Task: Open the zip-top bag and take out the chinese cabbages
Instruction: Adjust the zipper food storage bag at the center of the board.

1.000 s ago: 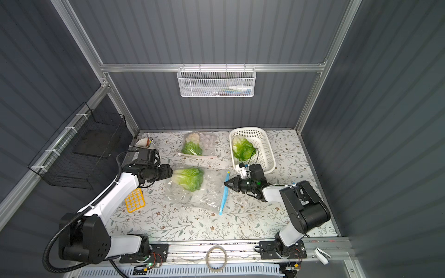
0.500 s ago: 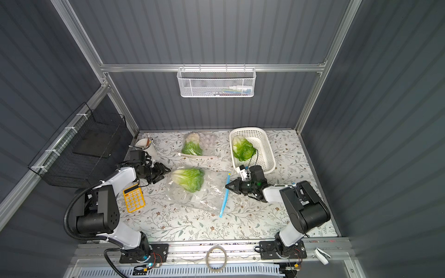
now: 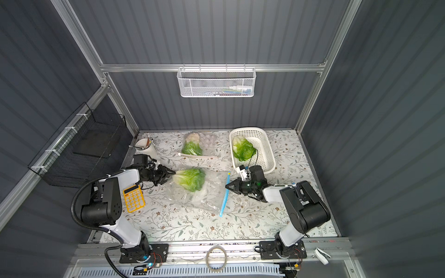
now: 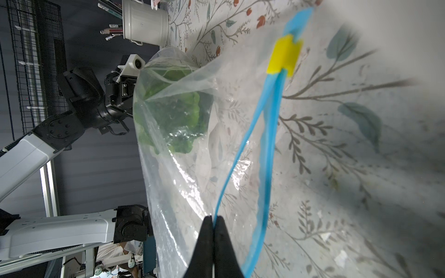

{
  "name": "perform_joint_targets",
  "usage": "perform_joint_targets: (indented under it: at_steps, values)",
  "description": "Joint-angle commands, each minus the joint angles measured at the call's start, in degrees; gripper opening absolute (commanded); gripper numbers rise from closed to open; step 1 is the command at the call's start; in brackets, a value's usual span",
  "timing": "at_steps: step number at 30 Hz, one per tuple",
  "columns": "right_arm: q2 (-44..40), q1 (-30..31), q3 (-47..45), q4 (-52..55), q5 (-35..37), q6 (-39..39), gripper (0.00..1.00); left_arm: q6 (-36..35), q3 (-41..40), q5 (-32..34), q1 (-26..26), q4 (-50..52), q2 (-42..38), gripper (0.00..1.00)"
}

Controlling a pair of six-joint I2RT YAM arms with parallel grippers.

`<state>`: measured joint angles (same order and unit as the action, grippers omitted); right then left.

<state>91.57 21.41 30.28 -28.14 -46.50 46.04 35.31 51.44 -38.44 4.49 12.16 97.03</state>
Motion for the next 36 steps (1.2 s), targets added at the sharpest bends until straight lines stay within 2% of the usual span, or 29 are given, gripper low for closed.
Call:
perform_joint_targets:
  at_steps: [1, 7, 12, 21, 36]
  values:
    - [0.5, -0.2, -0.4, 0.5, -0.2, -0.4, 0.00, 0.8, -0.9, -1.6, 0.1, -0.4, -0.1, 0.35]
    - [0.6, -0.1, -0.2, 0.5, -0.2, -0.3, 0.00, 1.7, -1.5, -3.4, 0.1, -2.5, -0.1, 0.12]
    - [0.4, -0.1, -0.2, 0.9, 0.0, -0.3, 0.00, 1.8, -1.6, -4.2, 0.1, -3.0, -0.7, 0.00]
    - [-0.7, -0.2, -0.7, 1.2, 1.3, -0.1, 0.00, 0.2, -1.5, -5.1, 0.1, -3.8, -5.2, 0.00]
    - [-1.6, -0.2, -0.6, 1.7, 2.5, 0.5, 0.00, 0.3, -3.7, -12.1, 0.1, -12.1, -15.0, 0.00]
